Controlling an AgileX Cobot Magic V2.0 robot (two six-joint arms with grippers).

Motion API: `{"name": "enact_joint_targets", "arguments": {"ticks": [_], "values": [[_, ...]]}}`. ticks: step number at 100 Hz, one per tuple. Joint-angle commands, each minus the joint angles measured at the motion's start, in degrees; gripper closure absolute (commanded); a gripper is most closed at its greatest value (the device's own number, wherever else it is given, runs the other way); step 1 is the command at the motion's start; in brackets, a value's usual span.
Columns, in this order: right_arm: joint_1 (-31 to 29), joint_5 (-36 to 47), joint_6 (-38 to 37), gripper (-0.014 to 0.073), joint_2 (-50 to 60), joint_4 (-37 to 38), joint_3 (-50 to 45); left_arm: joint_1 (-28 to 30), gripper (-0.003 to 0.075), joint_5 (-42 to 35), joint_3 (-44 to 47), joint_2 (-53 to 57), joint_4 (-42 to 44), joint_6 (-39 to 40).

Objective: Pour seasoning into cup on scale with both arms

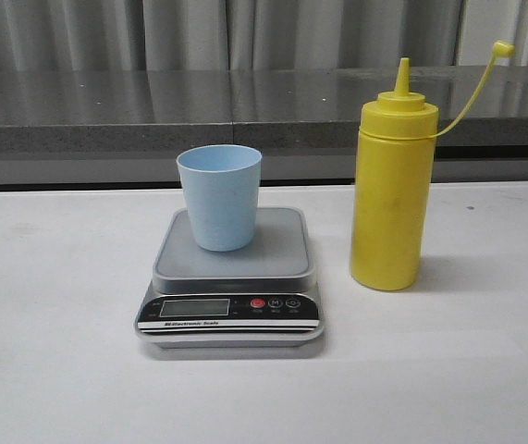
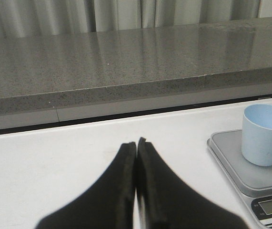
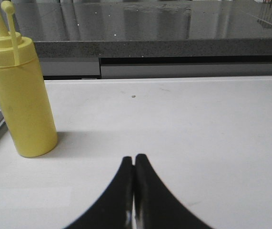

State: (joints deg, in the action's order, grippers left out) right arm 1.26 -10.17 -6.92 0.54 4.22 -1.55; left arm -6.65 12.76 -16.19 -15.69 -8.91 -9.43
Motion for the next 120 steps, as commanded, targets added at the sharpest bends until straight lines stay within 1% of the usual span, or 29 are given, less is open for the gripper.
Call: {"name": "enact_joint_targets", "arguments": {"ticks": [1, 88, 92, 102, 108, 120], "values": [[-0.4, 4.9, 0.4, 0.0662, 1.1, 0.0, 0.9, 0.2, 0.074, -4.6, -1.6, -0.4, -0.6, 0.6], [-0.4, 4.9, 0.4, 0.0662, 1.1, 0.0, 0.9, 0.2, 0.074, -4.6, -1.6, -0.4, -0.6, 0.6], [-0.4, 4.9, 0.4, 0.0662, 1.1, 0.0, 0.9, 0.2, 0.074, -4.9, -1.5, -0.4, 0.6, 0.6], [-0.4, 4.9, 0.4, 0.0662, 1.1, 0.0, 0.9, 0.2, 0.074, -7.3, 0.3, -0.3, 5.2, 0.6], [-0.4, 4.9, 0.4, 0.0662, 1.1, 0.0, 0.9, 0.2, 0.074, -10.6, 2.0, -0.2, 6.8, 0.7], [-0.4, 4.9, 0.4, 0.0662, 1.1, 0.0, 0.9, 0.2, 0.074, -17.2, 6.6, 0.8, 7.3, 0.7]]}}
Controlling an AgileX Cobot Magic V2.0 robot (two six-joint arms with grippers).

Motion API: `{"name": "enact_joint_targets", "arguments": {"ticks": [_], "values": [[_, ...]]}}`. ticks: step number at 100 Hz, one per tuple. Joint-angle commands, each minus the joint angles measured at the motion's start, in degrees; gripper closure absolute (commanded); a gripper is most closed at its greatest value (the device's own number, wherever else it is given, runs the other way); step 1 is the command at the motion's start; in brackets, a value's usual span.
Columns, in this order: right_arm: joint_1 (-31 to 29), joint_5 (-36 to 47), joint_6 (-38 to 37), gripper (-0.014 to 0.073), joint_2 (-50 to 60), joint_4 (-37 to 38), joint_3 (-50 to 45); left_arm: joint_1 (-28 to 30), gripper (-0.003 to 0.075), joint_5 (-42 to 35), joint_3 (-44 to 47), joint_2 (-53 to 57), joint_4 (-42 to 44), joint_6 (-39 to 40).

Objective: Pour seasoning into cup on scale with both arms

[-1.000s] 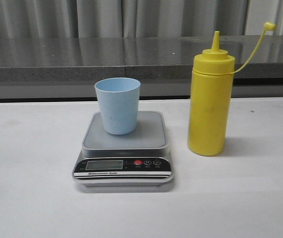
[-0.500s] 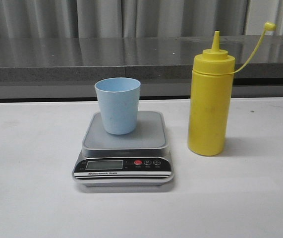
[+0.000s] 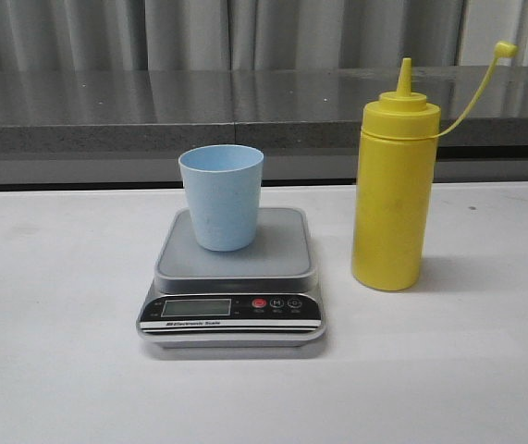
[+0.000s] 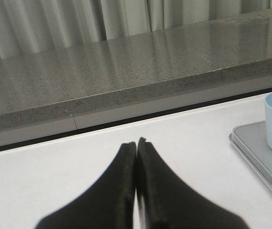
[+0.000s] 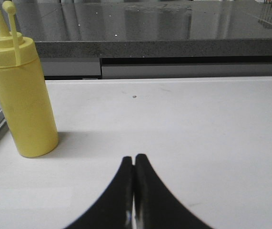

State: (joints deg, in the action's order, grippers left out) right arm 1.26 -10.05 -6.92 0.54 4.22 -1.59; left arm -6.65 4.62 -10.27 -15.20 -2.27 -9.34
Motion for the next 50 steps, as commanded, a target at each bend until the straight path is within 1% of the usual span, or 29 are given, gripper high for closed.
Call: {"name": "enact_joint_targets", "arguments": {"ticks": [1, 15, 44, 50], "values": [[-0.4, 4.7, 0.4, 0.0662, 1.1, 0.0, 1.0, 0.2, 0.074, -9.7, 1.2, 0.6, 0.7, 0.6], [-0.4, 4.7, 0.4, 0.0662, 1.1, 0.0, 1.0, 0.2, 0.074, -13.6, 6.6, 3.3, 1.0, 0.7], [-0.4, 4.7, 0.4, 0.0662, 1.1, 0.0, 1.0, 0.5, 0.074, -13.6, 13.1, 12.0, 1.6, 0.7], [-0.4, 4.7, 0.4, 0.0662, 1.1, 0.0, 1.0, 1.3, 0.074, -11.3, 13.1, 13.8, 1.6, 0.7]]}}
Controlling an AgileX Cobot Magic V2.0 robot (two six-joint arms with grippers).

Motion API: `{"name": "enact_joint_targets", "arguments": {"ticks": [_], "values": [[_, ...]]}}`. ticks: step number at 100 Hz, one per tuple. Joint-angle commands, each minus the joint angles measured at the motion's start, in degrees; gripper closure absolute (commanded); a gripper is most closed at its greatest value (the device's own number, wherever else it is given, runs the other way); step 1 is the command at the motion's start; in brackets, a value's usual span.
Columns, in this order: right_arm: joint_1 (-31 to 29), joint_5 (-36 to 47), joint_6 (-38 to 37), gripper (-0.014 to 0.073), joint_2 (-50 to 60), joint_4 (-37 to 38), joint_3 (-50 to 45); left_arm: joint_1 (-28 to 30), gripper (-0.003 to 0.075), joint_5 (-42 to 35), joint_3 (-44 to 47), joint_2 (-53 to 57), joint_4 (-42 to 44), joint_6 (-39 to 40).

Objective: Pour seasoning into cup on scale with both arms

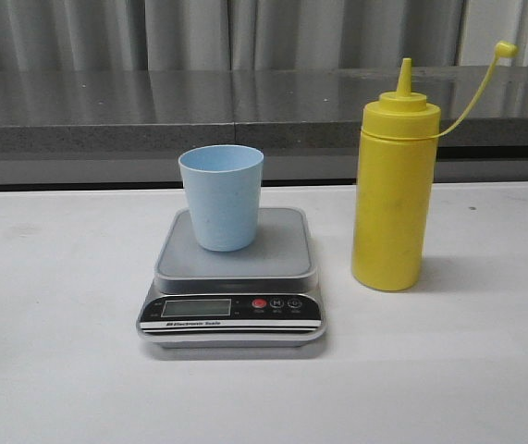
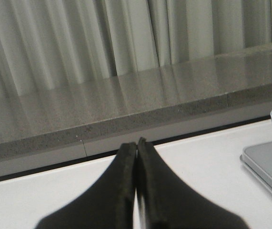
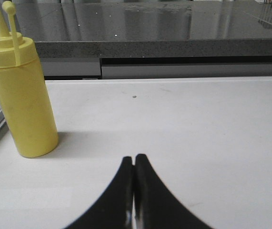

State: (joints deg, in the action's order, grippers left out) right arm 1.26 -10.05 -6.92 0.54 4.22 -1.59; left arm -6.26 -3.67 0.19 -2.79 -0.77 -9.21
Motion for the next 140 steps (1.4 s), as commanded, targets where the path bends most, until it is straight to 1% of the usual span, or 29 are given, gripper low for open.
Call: {"name": "enact_joint_targets", "arguments": {"ticks": [1, 17, 36, 140], "values": [[-0.4, 4.7, 0.4, 0.0662, 1.1, 0.0, 1.0, 1.1, 0.074, -3.1, 2.6, 1.6, 0.1, 0.6], [-0.4, 4.7, 0.4, 0.0662, 1.1, 0.0, 1.0, 5.1, 0.074, -2.9, 2.6, 4.9, 0.8, 0.6], [-0.4, 4.7, 0.4, 0.0662, 1.1, 0.0, 1.0, 8.0, 0.074, -3.2, 2.6, 5.0, 0.8, 0.6], [-0.4, 4.7, 0.4, 0.0662, 1.1, 0.0, 1.0, 8.1, 0.074, -3.2, 2.6, 5.0, 0.8, 0.6]]}}
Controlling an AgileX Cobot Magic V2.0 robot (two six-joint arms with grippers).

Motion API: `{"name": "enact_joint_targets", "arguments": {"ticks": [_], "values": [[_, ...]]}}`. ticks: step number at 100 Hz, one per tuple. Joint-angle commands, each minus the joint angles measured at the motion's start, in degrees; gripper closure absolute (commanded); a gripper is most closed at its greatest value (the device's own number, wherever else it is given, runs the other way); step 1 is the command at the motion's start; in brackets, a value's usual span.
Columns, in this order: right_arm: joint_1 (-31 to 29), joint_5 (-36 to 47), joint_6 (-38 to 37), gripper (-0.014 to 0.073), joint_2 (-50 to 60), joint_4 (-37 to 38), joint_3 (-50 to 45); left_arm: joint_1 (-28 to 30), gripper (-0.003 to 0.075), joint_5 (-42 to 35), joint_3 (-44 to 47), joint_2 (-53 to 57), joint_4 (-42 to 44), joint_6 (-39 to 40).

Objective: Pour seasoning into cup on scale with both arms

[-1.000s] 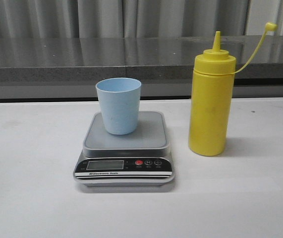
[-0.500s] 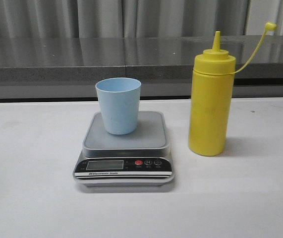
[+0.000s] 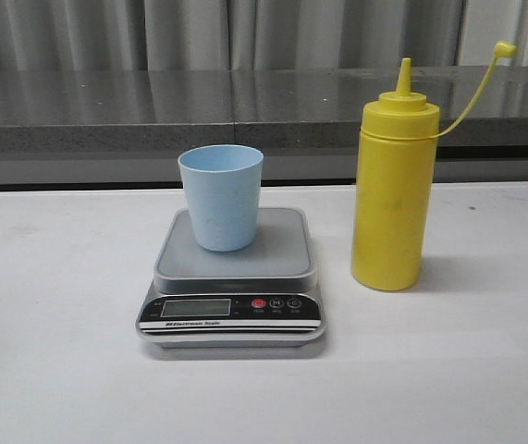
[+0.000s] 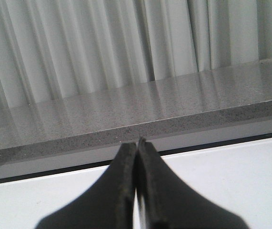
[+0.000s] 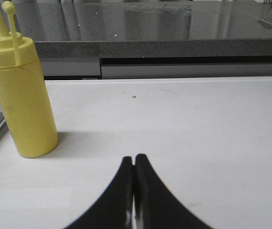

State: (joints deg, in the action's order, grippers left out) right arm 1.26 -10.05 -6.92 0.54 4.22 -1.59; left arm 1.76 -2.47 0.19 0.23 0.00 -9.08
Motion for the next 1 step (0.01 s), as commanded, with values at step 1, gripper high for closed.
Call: {"name": "enact_joint_targets", "arguments": {"ticks": [1], "values": [[-0.4, 4.7, 0.4, 0.0662, 1.1, 0.0, 1.0, 0.1, 0.074, -4.4, 2.6, 2.0, 0.0, 0.5]]}}
